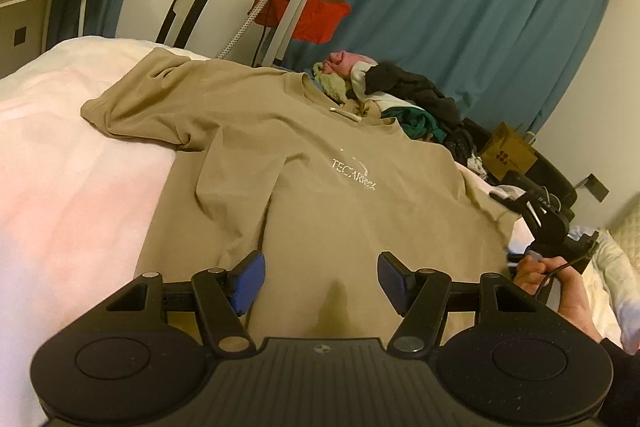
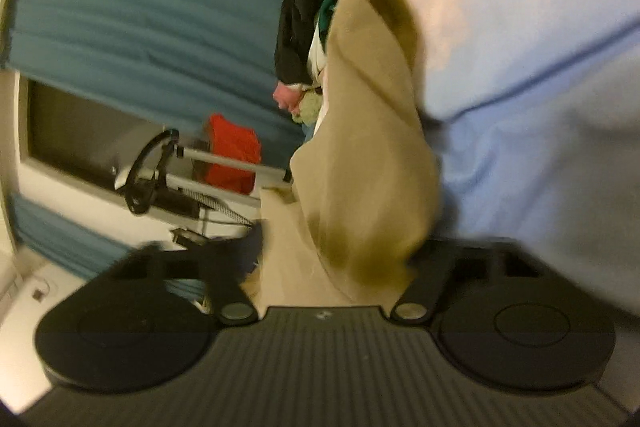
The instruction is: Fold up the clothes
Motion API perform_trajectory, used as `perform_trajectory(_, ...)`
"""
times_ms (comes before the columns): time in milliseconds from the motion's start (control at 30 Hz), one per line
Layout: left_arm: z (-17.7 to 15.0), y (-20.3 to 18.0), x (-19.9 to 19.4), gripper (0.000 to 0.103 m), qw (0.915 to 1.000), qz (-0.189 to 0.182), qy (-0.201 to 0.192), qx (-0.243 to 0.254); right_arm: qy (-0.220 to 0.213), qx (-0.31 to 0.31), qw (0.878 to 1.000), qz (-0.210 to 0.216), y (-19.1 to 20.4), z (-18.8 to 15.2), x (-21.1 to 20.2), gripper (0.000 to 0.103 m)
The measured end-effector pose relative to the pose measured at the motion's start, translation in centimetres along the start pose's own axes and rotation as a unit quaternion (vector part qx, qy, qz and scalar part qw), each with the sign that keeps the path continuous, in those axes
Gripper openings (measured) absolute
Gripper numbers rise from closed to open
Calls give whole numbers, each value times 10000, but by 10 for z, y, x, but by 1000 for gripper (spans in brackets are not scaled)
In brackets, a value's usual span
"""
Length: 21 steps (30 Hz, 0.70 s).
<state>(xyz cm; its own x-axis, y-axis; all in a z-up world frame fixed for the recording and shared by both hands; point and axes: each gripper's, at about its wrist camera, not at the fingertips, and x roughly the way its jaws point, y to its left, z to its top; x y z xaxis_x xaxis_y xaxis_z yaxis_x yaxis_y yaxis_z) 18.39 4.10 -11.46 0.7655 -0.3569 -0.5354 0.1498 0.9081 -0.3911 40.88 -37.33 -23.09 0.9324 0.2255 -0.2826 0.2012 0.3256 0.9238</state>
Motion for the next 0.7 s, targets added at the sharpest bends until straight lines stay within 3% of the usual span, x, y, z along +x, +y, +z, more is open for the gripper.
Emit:
perform_trajectory(33, 0, 1, 1, 64, 10000, 14, 24, -9, -53, -1, 10000, -67, 1, 1, 0, 8)
perform_trajectory(233, -1, 3, 4, 64, 9999, 93, 57, 24, -700, -14, 9970, -340, 9, 13, -27, 8)
perform_trajectory(433, 0, 8, 0, 64, 9998, 97, 136, -85, -1448, 11, 9861, -819, 4, 31, -84, 7)
perform_trajectory(500, 1, 8, -1, 64, 9998, 145, 142, -55, -1521, -186, 9828, -1031, 7, 36, -107, 7)
perform_trajectory(600, 3, 7, -3, 64, 9996, 215, 168, -4, -1552, -514, 9813, -1019, 25, 39, -143, 8)
perform_trajectory(700, 2, 9, -9, 64, 9993, 297, 229, 1, -1408, -1101, 9788, -1002, 56, 20, -175, 10)
